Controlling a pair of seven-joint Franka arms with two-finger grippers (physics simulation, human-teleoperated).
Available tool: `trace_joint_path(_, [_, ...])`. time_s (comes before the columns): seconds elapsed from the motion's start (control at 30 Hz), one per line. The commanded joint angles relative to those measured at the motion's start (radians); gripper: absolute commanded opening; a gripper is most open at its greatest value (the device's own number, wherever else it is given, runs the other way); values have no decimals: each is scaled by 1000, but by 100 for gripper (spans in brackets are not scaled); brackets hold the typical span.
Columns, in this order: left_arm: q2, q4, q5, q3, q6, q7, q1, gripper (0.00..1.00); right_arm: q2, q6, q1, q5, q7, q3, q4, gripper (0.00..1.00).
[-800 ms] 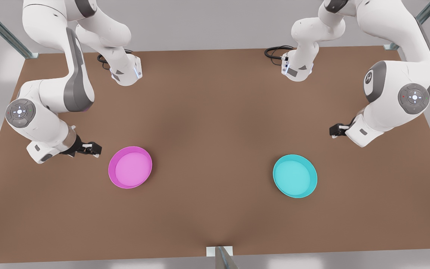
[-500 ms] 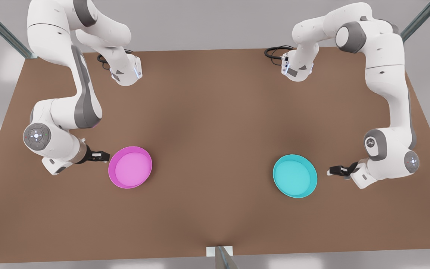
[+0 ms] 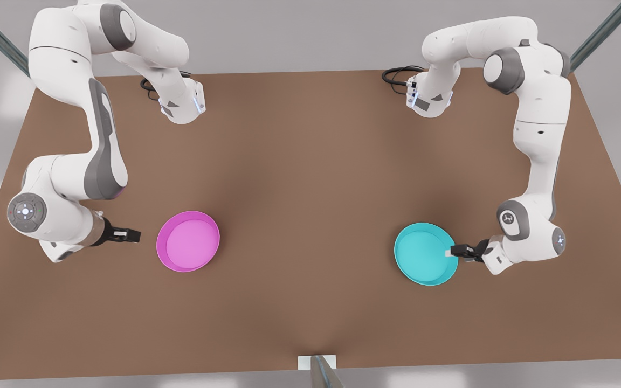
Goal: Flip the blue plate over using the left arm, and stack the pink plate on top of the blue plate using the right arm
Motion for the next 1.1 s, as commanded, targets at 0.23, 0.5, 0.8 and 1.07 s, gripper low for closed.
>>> trace_joint_path(0.23, [14,0,-18,0,-9,6,2,60,3,-48,9,-1,3,5,-2,100])
trace_joint_path(0.5, [36,0,-19,0,-9,6,11,53,6,-64,11,-1,1,5,6,100])
trace_joint_path(0.8, [43,0,-19,0,-11,5,11,42,6,-81,14,-3,1,5,11,100])
trace_joint_path(1.07, [46,0,-18,0,-11,5,11,40,6,-78,20,-4,4,5,12,100])
